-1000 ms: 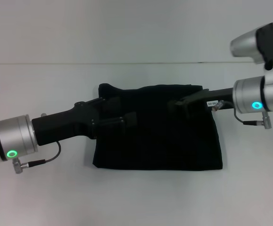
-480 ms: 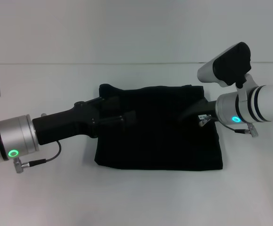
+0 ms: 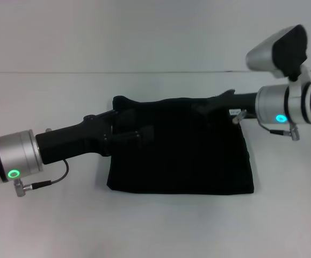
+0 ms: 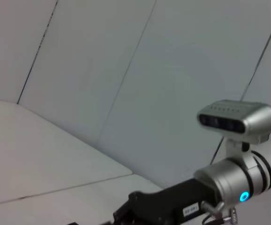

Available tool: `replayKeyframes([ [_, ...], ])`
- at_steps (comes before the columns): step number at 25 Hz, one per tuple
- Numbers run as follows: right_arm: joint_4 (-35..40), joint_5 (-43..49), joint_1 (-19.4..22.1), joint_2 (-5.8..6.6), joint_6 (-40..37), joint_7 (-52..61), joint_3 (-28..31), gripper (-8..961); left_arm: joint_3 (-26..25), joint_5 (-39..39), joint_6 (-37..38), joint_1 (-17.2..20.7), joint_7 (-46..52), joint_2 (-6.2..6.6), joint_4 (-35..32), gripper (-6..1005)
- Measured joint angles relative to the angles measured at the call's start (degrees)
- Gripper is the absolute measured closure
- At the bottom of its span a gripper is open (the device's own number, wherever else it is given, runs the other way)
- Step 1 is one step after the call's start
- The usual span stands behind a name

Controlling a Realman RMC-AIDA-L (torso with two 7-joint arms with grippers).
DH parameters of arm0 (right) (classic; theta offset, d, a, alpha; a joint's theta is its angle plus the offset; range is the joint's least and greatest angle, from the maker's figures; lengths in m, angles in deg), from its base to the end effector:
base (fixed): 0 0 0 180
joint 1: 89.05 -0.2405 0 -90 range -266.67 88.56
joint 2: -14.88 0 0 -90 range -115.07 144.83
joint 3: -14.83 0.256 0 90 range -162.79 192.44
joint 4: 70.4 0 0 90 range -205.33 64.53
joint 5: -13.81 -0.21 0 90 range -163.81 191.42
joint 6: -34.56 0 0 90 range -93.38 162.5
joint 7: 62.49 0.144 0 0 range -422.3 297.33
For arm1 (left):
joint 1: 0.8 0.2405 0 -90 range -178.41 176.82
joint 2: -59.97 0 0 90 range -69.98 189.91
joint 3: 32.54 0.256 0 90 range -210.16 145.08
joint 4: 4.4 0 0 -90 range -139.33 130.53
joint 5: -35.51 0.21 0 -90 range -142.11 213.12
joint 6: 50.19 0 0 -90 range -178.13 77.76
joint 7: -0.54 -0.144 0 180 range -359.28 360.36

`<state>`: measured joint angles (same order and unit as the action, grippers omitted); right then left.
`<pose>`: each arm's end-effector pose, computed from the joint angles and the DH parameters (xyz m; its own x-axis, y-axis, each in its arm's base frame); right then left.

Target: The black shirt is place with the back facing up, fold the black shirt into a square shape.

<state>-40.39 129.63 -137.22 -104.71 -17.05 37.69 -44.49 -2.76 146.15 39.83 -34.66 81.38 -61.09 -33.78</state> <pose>0.1950 0.4338 -0.0545 0.8352 -0.4513 -0.3142 -0.5462 -0.7475 -0.3780 -0.2417 0.3382 -0.0125 0.5943 0.3998 0.6979 0.5791 -0.8148 -0.0264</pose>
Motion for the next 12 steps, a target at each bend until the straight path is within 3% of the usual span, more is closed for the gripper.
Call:
replayKeyframes([
  [7, 3.96, -5.54, 4.86, 1.94, -7.16, 0.22, 0.92, 927, -0.29, -0.29, 1.09, -0.01, 1.35, 0.31, -0.47, 121],
  [12, 7.11, -6.48, 8.95, 2.59, -12.34, -0.73, 5.51, 910, 0.25, 1.00, 3.94, -0.75, 3.22, 1.43, -2.33, 121],
])
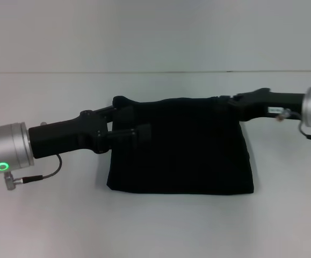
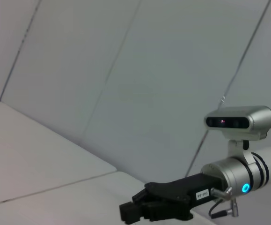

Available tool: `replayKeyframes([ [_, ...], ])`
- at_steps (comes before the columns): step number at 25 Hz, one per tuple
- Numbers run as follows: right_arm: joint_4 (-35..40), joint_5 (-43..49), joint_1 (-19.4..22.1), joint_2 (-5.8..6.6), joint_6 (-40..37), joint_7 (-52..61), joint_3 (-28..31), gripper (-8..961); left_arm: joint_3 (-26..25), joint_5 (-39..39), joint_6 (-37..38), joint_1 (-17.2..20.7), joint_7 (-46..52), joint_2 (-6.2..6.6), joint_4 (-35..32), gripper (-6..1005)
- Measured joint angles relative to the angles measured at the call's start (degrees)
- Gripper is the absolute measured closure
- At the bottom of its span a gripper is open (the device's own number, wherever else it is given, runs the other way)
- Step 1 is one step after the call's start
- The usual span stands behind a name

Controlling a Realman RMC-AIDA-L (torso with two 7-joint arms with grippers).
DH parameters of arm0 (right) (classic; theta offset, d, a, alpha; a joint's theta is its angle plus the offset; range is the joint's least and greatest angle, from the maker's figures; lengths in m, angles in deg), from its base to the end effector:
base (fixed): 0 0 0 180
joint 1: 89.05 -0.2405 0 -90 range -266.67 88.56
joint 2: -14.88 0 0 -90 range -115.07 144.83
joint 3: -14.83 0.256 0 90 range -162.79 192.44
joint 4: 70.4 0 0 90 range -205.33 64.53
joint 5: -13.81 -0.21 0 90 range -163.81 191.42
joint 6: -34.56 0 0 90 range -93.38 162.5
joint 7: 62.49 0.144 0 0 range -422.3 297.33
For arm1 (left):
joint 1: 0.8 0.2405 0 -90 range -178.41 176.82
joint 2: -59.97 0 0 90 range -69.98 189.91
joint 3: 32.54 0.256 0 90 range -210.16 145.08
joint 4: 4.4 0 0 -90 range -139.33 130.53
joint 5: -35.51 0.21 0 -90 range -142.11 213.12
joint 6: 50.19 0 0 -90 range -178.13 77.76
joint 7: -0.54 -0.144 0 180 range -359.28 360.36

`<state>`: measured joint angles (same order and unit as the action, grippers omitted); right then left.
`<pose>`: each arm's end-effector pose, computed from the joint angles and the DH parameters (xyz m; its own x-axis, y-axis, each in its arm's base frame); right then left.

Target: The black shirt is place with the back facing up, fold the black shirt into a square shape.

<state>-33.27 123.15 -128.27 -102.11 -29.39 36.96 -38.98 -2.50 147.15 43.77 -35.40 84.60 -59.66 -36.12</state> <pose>0.2252 0.4130 -0.0053 0.7439 -0.4756 -0.4695 -0.6377 -0.7153 -0.2859 -0.2361 0.3399 0.0032 0.6121 0.4032 0.6803 0.5459 -0.8378 0.0053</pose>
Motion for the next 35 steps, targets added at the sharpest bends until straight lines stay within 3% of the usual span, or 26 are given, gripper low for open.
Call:
replayKeyframes([
  [4, 3.72, -0.02, 4.02, 0.32, -8.71, -2.82, 5.37, 897, -0.01, 0.85, 2.18, -0.75, 0.35, 0.67, -1.99, 121],
  [9, 5.49, -0.05, 7.65, 1.37, -18.86, -5.94, 14.76, 771, -0.25, 0.66, 3.63, -1.37, 0.41, 1.04, -2.74, 120],
  [13, 5.31, 0.03, 9.65, 2.73, -24.42, -7.80, 17.86, 671, -0.02, 0.91, 4.48, -1.68, 0.76, 1.24, -2.79, 119],
  [23, 5.33, 0.13, 12.10, 4.18, -31.24, -8.62, 19.68, 199, -0.07, 1.00, 5.29, -1.82, 1.82, 1.52, -2.83, 117],
  [35, 5.23, 1.39, 12.33, 4.08, -31.17, -8.75, 19.34, 168, 0.12, 2.60, 5.53, -2.08, 2.23, 1.51, -3.44, 116],
])
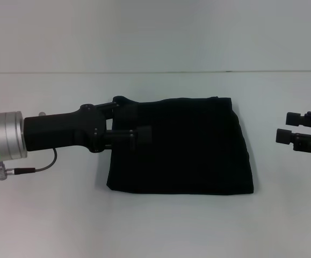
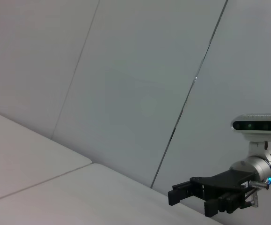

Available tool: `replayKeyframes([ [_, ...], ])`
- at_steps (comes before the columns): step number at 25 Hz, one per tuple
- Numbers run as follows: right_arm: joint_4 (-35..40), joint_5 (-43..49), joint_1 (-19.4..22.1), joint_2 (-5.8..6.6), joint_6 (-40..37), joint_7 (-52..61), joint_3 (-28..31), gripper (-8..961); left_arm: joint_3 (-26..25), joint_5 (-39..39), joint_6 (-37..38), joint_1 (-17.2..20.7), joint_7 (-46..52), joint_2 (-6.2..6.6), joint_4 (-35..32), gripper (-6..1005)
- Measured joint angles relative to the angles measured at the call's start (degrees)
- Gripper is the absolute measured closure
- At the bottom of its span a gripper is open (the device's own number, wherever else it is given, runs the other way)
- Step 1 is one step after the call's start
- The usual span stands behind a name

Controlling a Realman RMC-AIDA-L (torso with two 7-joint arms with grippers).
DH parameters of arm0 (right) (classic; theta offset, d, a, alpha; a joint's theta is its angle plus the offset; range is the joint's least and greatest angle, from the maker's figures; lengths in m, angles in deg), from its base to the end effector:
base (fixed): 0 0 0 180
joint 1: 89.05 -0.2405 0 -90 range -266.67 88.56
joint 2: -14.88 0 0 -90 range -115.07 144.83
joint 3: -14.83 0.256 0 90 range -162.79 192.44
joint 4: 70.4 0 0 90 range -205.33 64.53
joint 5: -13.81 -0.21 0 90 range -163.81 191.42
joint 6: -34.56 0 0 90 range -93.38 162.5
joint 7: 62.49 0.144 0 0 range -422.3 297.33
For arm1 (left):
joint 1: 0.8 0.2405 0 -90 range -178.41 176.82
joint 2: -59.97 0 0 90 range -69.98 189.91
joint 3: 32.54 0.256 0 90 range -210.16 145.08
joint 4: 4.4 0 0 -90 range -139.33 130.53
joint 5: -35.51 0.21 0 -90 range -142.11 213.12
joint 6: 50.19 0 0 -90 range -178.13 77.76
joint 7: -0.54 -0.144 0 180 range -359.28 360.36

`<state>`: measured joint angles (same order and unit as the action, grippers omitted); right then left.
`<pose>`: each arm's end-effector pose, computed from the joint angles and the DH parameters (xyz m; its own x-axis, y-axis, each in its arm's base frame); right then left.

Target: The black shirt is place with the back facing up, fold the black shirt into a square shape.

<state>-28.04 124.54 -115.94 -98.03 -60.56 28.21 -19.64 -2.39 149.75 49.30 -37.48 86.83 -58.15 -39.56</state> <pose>0.2846 0.3288 0.0733 0.6910 -0.4212 -0.5874 -0.6027 -0.7844 -0.1464 -0.2226 0.3428 0.0203 0.6728 0.3753 0.6376 0.4629 -0.8858 0.0329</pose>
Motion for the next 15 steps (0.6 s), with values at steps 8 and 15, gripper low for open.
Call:
replayKeyframes([
  [8, 0.00, 0.19, -0.22, -0.03, -0.04, 0.00, -0.25, 167, -0.01, 1.07, 0.00, -0.07, 0.22, -0.01, 0.00, 117],
  [15, 0.00, 0.81, -0.47, -0.08, -0.03, 0.00, -0.25, 168, 0.00, 1.34, 0.01, -0.08, 0.26, -0.01, 0.00, 116],
])
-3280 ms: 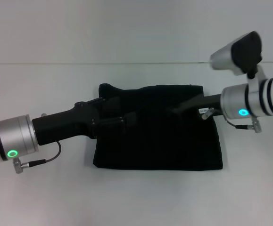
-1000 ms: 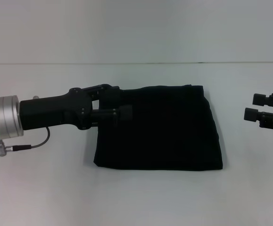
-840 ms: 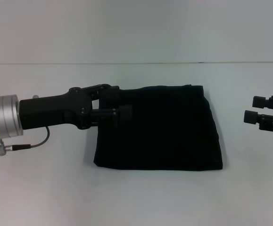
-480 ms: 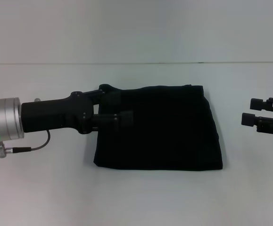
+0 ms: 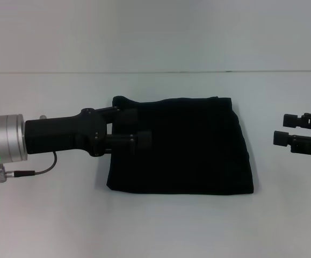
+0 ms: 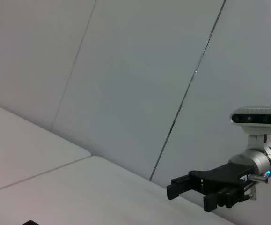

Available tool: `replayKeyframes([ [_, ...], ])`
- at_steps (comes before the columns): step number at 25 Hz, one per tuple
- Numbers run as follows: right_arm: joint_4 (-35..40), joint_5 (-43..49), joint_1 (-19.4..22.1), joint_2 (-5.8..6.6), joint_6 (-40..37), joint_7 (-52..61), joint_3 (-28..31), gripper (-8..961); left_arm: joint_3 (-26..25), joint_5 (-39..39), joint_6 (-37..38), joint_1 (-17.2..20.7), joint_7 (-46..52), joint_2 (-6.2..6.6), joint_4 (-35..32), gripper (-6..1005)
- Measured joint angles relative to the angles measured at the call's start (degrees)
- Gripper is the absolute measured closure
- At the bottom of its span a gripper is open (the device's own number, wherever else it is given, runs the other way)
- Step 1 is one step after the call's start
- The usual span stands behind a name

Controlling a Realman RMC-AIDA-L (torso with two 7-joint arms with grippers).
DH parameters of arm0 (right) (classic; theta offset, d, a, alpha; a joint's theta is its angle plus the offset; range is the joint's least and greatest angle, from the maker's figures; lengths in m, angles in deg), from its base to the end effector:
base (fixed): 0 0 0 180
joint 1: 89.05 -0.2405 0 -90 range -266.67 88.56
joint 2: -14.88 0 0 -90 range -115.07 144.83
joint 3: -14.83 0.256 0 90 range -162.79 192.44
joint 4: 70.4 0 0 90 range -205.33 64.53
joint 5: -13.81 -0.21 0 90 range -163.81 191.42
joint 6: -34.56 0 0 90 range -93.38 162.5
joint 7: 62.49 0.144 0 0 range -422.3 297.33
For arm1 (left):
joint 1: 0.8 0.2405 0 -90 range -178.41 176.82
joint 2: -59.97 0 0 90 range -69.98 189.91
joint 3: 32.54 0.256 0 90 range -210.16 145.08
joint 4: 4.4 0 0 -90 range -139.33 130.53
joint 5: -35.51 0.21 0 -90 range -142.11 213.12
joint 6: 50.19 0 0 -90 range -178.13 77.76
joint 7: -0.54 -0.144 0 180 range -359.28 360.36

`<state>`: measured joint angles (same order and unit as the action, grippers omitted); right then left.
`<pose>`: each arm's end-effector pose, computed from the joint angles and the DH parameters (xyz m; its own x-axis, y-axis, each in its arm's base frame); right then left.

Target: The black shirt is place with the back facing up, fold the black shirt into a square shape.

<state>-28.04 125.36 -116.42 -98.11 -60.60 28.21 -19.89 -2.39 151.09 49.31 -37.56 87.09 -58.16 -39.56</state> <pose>0.2828 0.3300 0.0708 0.7005 -0.4241 -0.5740 -0.5953 -0.7908 -0.1423 -0.2243 0.3416 0.0182 0.6824 0.3880 0.6195 0.4664 -0.8837 0.0396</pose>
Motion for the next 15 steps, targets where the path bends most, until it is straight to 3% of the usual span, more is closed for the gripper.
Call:
replayKeyframes([
  [15, 0.00, 0.07, -1.20, 0.15, 0.24, 0.54, 0.03, 168, 0.20, 0.09, -0.71, -0.75, 0.73, 0.40, 0.00, 117],
])
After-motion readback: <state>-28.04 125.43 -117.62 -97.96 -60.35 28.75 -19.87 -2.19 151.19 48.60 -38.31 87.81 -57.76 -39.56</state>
